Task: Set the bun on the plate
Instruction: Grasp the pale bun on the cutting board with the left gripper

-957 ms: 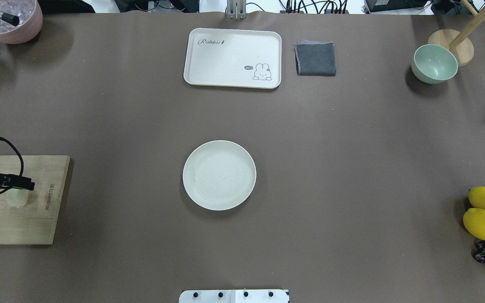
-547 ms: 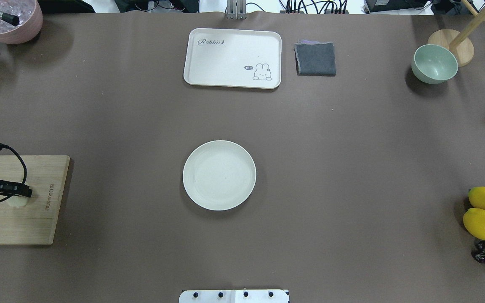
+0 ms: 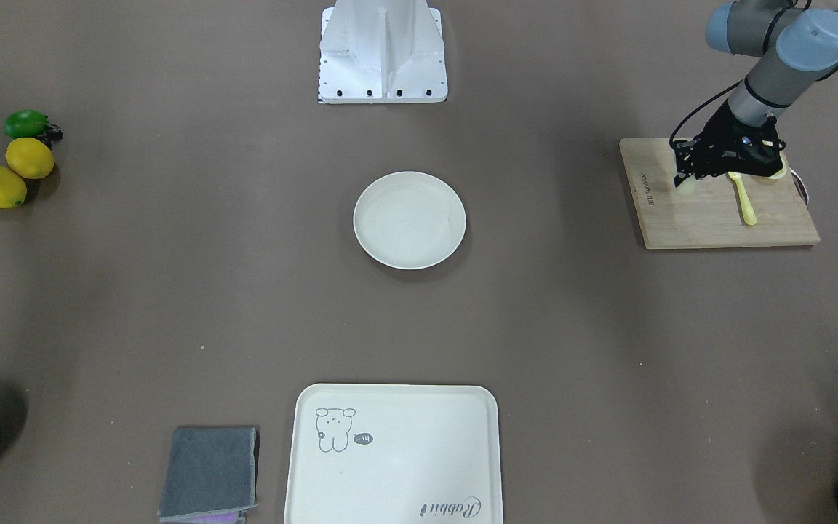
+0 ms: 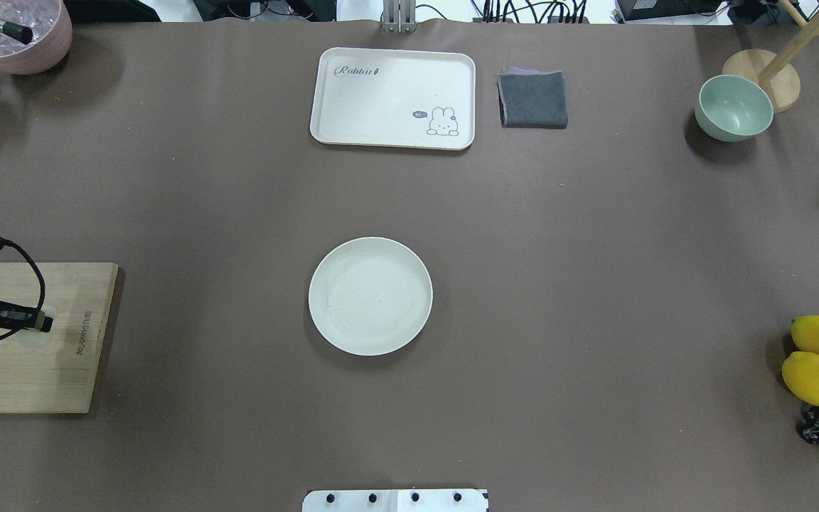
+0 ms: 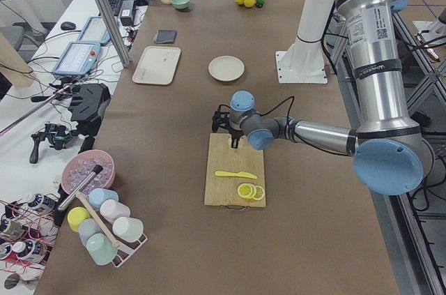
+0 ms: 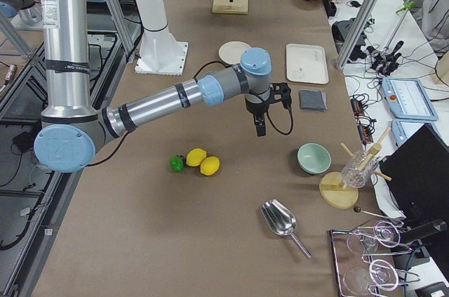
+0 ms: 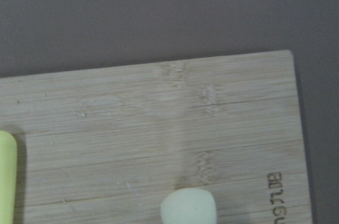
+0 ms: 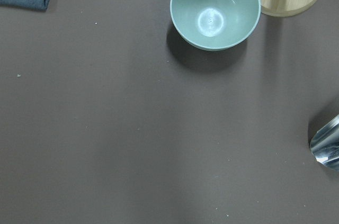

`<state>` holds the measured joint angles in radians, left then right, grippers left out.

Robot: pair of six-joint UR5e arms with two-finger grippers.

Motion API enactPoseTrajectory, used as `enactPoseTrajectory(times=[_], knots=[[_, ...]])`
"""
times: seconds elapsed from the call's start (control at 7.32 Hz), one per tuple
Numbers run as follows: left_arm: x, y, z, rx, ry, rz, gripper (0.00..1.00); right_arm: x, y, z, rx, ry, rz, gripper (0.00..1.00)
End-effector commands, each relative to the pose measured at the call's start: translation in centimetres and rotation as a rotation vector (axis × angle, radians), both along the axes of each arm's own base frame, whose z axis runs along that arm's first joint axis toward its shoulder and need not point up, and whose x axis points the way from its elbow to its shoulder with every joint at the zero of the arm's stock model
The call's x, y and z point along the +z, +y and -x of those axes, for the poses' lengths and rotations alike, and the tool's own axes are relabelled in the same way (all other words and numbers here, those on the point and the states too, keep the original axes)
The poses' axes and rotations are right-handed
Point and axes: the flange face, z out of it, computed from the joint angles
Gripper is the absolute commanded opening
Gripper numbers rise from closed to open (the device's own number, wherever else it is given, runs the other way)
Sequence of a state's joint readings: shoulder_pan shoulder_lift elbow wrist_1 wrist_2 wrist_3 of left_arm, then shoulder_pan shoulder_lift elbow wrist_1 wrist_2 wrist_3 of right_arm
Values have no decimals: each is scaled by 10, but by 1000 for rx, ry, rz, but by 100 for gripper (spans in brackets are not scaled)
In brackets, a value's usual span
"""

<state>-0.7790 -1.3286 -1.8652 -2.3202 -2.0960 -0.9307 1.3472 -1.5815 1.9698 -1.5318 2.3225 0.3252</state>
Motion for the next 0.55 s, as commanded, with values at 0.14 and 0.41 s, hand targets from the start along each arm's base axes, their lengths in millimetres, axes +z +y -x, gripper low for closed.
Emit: enactPoseTrajectory(times=[0.14,0.41], knots=[[-78,-39,-31,-40,142,-11,22,16,11,-11,17,5,22,100],[-157,-65,-108,-60,224,60,22,50,33,-30,-11,32,28,100]])
